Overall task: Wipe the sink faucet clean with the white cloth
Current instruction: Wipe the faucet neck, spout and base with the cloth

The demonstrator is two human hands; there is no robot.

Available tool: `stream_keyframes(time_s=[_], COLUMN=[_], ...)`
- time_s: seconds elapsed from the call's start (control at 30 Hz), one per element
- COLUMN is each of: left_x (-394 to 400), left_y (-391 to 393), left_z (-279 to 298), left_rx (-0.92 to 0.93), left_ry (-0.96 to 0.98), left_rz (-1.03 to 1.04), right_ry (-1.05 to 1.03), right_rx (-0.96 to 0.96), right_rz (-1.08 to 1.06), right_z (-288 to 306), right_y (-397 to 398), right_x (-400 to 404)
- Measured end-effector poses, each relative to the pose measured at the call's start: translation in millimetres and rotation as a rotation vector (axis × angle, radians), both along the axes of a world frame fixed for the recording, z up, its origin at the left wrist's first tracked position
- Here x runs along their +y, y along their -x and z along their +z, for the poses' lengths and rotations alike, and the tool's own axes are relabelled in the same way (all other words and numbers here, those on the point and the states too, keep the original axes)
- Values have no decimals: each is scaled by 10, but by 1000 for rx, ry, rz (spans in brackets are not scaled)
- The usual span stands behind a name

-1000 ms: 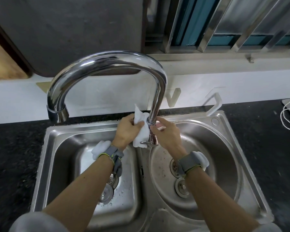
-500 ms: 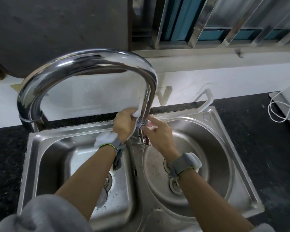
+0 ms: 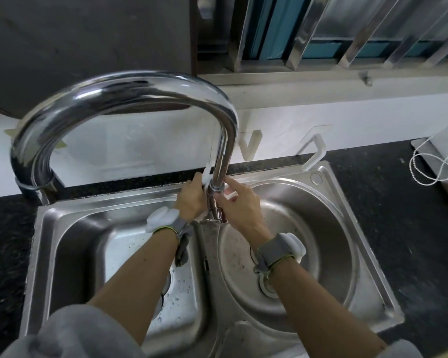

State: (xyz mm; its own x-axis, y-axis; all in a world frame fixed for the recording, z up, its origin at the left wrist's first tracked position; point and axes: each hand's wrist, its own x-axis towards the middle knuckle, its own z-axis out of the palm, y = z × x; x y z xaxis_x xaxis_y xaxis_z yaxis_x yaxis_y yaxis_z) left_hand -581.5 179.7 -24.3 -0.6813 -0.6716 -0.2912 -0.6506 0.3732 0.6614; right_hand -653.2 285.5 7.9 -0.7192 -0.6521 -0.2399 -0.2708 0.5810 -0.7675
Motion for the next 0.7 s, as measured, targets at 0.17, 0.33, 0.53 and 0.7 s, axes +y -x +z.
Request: stream_keyframes(time_s=[0.17,0.33,0.53,0.7], left_x=[28,16,-26,37], left_y=[-86,-261,-546,-777], left_z=[85,117,276,454], left_rx=[29,33,-25,-62], left_ry=[-100,-176,-115,-112], left_rz=[146,124,166,314], right_ry=[6,-28,-49,-79], right_rx=[-11,-36,-130,-141], right_rz=[8,25,18,-54], right_z=[16,42,109,143], right_y=[-17,-8,-58,-204], right_x=[-20,1,94,183])
